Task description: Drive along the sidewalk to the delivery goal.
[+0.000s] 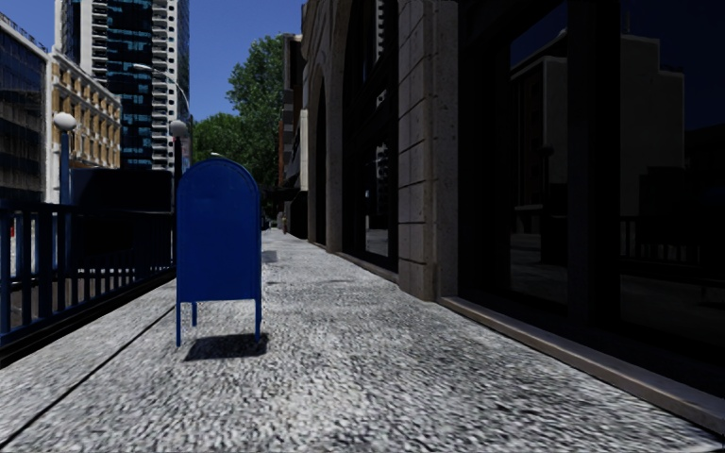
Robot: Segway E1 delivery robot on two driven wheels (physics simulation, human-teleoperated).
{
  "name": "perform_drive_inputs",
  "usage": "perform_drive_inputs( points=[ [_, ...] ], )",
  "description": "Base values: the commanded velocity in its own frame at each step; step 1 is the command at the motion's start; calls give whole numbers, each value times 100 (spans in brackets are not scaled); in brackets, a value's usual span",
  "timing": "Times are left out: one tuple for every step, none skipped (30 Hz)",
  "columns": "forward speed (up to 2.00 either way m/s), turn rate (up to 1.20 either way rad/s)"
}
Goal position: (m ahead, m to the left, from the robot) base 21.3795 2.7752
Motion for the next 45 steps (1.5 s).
perform_drive_inputs(
  points=[
    [199, 0],
    [199, 0],
    [199, 0],
    [199, 0],
    [199, 0],
    [199, 0],
    [199, 0],
    [199, 0],
    [199, 0],
    [199, 0],
    [199, 0],
    [199, 0],
    [199, 0],
    [199, 0],
    [199, 0],
    [199, 0],
    [199, 0],
    [199, 0],
    [199, 0],
    [199, 0],
    [199, 0],
    [199, 0],
    [199, 0],
    [199, 0],
    [199, 0],
    [199, 0],
    [199, 11],
    [199, 26],
    [199, 31],
    [199, 33],
    [199, 43],
    [199, 43],
    [199, 56],
    [199, 65],
    [199, 68],
    [199, 68],
    [199, 68],
    [200, 69],
    [200, 69],
    [200, 69],
    [200, 68],
    [200, 68],
    [200, 19],
    [200, 0],
    [200, 0]
  ],
)
